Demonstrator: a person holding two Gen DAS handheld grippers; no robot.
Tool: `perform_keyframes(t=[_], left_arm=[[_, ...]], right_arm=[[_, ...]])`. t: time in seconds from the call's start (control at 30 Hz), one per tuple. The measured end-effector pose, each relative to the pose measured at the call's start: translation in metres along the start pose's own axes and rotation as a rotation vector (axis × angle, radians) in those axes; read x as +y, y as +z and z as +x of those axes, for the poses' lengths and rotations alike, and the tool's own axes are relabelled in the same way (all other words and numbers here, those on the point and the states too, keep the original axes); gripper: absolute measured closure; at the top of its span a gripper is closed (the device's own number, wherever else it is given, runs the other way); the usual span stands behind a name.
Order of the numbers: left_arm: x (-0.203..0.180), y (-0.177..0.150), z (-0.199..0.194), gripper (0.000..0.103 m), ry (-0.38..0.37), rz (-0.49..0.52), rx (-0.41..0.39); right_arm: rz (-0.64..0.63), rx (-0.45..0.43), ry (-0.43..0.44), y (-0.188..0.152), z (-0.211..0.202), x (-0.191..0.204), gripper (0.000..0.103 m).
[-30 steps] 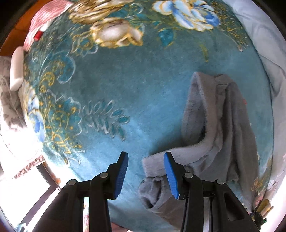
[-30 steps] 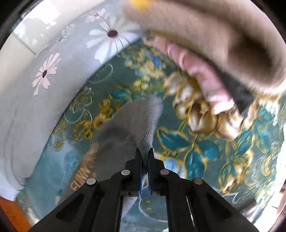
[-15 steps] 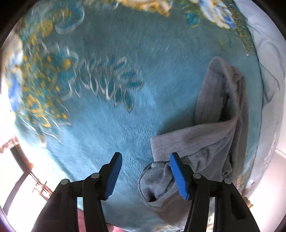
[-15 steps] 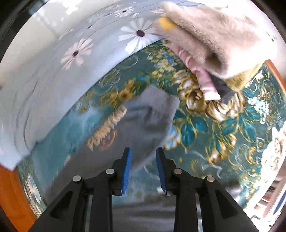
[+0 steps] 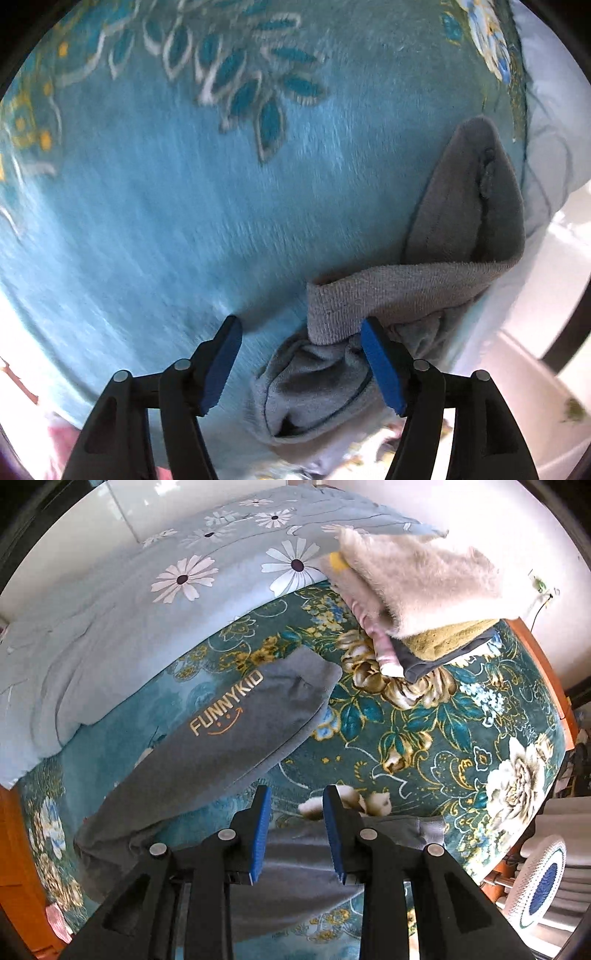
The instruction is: Fold clothes
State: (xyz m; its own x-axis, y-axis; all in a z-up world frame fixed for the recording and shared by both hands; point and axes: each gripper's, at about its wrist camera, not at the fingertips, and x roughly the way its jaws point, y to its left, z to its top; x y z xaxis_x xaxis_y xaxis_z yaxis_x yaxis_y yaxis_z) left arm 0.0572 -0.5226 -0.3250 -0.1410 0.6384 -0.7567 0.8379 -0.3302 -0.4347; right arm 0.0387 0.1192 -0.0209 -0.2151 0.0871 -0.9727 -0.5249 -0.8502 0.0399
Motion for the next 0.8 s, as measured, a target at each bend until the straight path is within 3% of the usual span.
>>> perform_keyframes(t=[0.2, 0.27, 0.37, 0.4, 0.5, 0.8], left_arm=[[0.018, -0.016, 0.007, 0.035, -0.146, -0.102, 0.077], [0.019, -0.020, 0.005, 0.044, -0.172, -0.086, 0.076], [0.015, -0.026, -0.002, 0.071, -0.188, -0.048, 0.062], [0.013, -0.029, -0.006, 0.080, -0.181, -0.024, 0.049], [0.007, -0.036, -0.018, 0.089, -0.154, 0.045, 0.000], [0.000, -0.062, -0.099, 0.094, -0.091, 0.120, -0.251]], right_arm=[[-0.042, 0.002, 0.014, -0.018, -0.010, 0.017, 0.073], [-0.060, -0.003, 0.023, -0.022, -0.014, 0.021, 0.073], [-0.070, -0.007, 0.033, -0.025, -0.018, 0.020, 0.073], [-0.068, -0.008, 0.035, -0.027, -0.019, 0.018, 0.073], [-0.040, 0.001, 0.048, -0.033, -0.017, 0.006, 0.073], [0.066, 0.016, 0.105, -0.040, -0.007, -0.049, 0.073]])
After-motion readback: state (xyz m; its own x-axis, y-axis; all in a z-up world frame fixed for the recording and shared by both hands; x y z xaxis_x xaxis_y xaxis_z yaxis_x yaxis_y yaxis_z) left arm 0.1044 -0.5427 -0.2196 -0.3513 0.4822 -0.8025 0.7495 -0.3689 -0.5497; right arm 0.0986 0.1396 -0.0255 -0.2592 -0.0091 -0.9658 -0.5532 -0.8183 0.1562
